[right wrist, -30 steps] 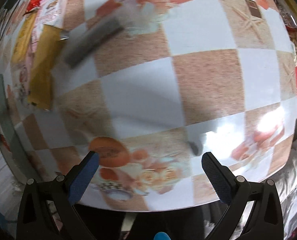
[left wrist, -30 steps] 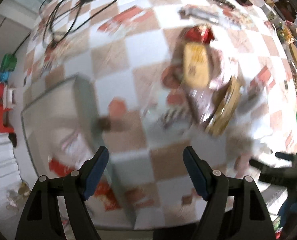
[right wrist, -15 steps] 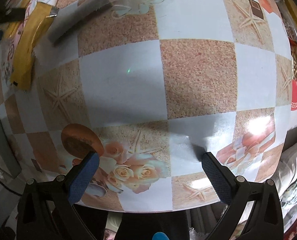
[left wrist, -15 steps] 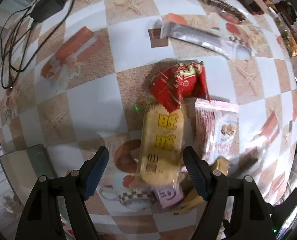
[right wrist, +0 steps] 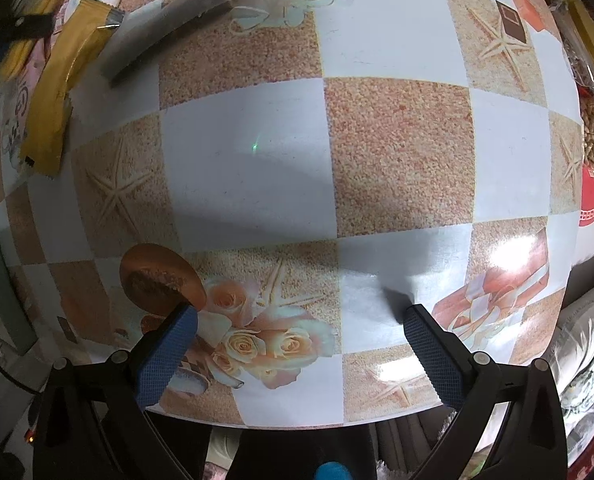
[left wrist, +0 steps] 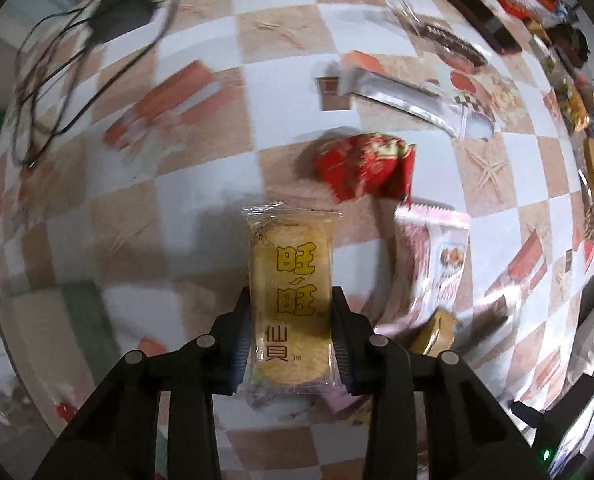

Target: Organize snacks

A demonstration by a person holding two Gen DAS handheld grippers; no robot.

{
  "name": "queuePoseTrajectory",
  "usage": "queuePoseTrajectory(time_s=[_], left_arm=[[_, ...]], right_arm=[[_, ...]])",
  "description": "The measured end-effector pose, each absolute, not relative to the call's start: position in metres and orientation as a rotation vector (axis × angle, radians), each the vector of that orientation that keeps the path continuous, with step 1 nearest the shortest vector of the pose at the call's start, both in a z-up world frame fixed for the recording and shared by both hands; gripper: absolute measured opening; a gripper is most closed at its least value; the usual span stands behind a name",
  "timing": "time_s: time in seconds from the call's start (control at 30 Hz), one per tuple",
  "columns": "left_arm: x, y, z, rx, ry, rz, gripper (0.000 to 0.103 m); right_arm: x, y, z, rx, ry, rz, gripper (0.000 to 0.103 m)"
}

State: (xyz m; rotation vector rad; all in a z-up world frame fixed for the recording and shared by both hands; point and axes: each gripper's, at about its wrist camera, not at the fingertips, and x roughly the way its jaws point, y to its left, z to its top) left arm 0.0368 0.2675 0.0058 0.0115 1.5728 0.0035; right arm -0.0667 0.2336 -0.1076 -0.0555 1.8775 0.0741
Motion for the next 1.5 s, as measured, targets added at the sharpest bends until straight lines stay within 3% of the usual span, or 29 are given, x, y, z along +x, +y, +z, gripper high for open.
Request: queuePoseTrajectory(time_s=[0.2,0.4,0.63,1.07,1.37,1.43,1.5], left_arm=[[-0.01,0.297,0.016,-0.02,1.559,0.059,0.039],[-0.06,0.315,-0.003,-0.051,1.634,0.109,0.039],[-0.073,0.319,-0.013,-0.04,1.64,0.121,0.04],[-0.079,0.323,-0.012,-0.033,1.633,0.116,0.042],[-0.081,0.308,-0.008,-0.018,1.64,0.121,0.046],[-0.08,0.308,-0.009,-0.018,1.643,0.119,0.046],[-0.079,0.308,-0.008,-0.025,1.649,0.111,0.043]], right_arm=[[-0.064,0.232,-0.109,-0.039,1.921,0.069,0.103],[-0.038,0.207,-0.095,0.322,1.878,-0.023,0.103],[0.004,0.197,-0.082,0.545,1.764,-0.184,0.103],[0.016,0.241,-0.083,0.239,1.78,-0.138,0.102],[0.01,0.29,-0.059,0.047,1.732,0.022,0.072],[0.007,0.299,-0.052,0.012,1.72,0.055,0.057],[0.005,0.311,-0.043,-0.035,1.71,0.113,0.017]])
